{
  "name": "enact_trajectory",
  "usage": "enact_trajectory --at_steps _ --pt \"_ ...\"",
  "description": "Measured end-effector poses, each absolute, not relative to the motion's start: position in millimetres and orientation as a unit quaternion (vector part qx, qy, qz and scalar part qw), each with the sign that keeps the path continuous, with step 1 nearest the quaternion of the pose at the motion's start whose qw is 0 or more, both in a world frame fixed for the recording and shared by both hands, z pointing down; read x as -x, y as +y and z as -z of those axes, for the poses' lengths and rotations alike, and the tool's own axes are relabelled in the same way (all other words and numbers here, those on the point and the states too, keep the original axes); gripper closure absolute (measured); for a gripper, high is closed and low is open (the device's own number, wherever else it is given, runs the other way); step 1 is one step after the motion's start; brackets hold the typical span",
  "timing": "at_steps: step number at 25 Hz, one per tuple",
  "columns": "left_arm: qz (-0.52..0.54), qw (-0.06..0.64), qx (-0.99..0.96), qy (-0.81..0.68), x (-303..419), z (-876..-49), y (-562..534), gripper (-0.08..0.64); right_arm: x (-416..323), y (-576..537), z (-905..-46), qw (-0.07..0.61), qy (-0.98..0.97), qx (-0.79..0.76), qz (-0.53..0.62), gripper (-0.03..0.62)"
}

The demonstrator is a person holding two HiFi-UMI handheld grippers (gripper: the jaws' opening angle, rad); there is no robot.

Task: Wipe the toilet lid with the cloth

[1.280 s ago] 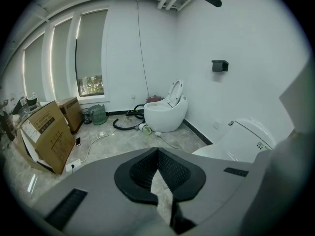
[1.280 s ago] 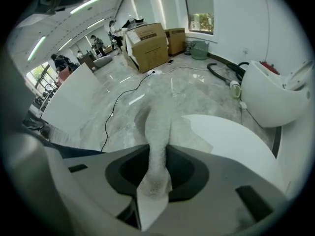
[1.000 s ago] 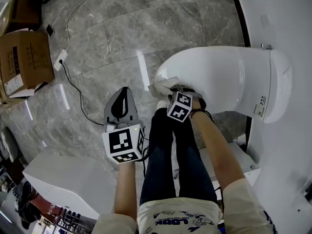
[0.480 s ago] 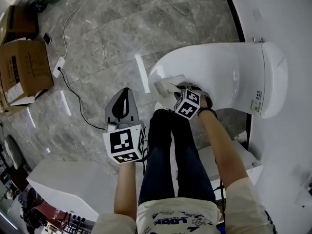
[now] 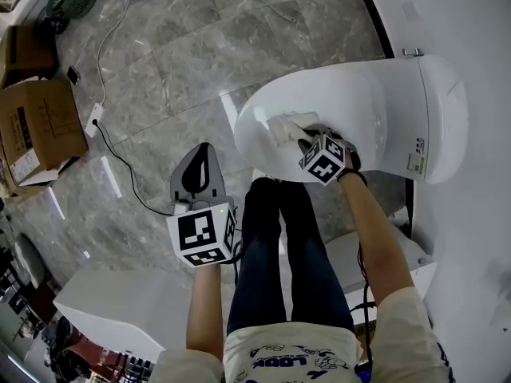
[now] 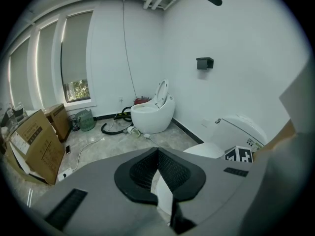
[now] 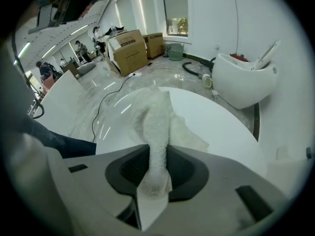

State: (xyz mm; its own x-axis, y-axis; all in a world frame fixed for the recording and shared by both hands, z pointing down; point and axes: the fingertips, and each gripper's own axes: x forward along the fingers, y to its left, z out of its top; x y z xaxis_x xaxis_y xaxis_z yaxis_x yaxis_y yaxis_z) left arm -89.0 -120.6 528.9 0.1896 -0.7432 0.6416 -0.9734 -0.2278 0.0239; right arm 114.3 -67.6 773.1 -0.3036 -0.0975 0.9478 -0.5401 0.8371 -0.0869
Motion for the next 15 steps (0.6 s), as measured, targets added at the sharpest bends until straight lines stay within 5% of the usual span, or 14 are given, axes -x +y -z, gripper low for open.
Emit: enact_trajectory --at_steps 15 --pt "-0.272 0.213 -0.754 -0.559 58 -536 -125 0.558 -220 -97 -771 0.518 -0.741 -0.335 -0.265 0.500"
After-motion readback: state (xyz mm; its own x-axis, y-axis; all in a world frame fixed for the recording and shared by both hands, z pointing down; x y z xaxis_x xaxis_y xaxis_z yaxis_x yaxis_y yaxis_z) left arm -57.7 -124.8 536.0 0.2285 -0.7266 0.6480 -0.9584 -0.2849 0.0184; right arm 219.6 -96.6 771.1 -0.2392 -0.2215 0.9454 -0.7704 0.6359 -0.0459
